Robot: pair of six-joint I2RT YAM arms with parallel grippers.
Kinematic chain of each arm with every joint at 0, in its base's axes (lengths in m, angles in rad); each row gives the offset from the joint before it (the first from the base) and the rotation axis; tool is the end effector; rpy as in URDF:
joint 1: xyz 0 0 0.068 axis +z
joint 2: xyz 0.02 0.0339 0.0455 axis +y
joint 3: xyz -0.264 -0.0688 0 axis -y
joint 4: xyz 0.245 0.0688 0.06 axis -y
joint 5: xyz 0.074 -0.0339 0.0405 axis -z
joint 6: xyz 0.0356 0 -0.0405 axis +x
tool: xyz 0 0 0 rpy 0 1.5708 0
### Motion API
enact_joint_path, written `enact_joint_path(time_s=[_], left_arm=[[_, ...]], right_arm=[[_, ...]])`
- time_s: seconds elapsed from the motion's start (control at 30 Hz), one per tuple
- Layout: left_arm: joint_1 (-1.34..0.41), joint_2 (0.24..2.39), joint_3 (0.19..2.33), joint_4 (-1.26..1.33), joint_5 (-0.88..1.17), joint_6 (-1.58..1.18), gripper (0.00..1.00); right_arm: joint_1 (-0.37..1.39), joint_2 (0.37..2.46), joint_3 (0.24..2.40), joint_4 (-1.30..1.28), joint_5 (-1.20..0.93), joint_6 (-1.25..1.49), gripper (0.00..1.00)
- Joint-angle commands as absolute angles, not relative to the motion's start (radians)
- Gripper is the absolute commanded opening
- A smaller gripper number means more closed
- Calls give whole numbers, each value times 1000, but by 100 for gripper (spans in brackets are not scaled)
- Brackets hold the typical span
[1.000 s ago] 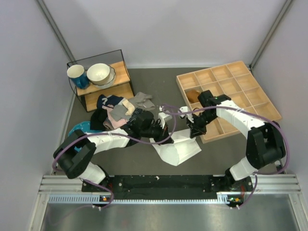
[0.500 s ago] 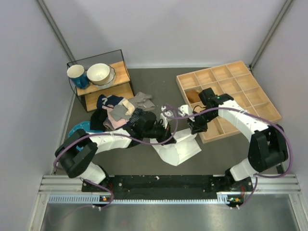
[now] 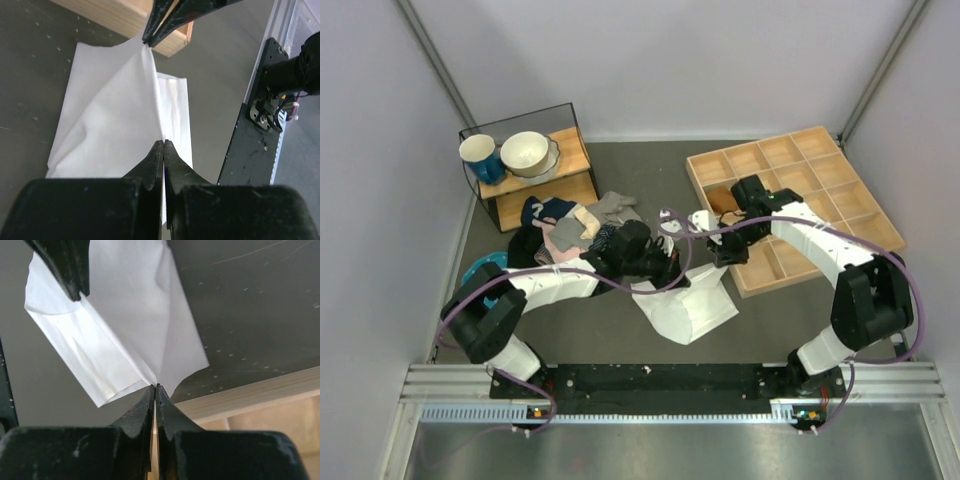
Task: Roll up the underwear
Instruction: Fold the underwear at the center of the board.
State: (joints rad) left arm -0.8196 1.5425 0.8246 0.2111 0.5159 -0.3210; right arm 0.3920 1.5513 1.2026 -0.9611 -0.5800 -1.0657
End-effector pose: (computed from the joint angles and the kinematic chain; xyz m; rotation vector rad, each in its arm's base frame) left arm 0.2112 -0.2519 0.2105 0.8812 2.0648 -1.1976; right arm 0.2628 0.1297 0.2499 -1.8352 1.9002 0.6289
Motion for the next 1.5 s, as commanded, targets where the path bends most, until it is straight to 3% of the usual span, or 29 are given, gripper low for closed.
enact_joint_path(time_s=[0.0, 0.97, 1.1, 1.23, 1.47], left_arm=[[-827, 1562, 815, 274, 575, -339, 0], [-951, 1713, 795, 334, 561, -428, 4], [-960, 1715, 798, 292, 545, -433, 25], [-968, 1678, 790, 217, 523, -420, 45], [-966, 1445, 741, 82, 358, -341, 46]], right_arm=[[397, 1491, 1120, -962, -561, -1124, 0], [397, 1450, 890, -960, -578, -1166, 0], [399, 1451, 879, -966, -572, -1166, 8], [397, 1447, 900, -1014, -587, -1169, 23], [397, 1427, 1006, -1089, -640, -1141, 28]])
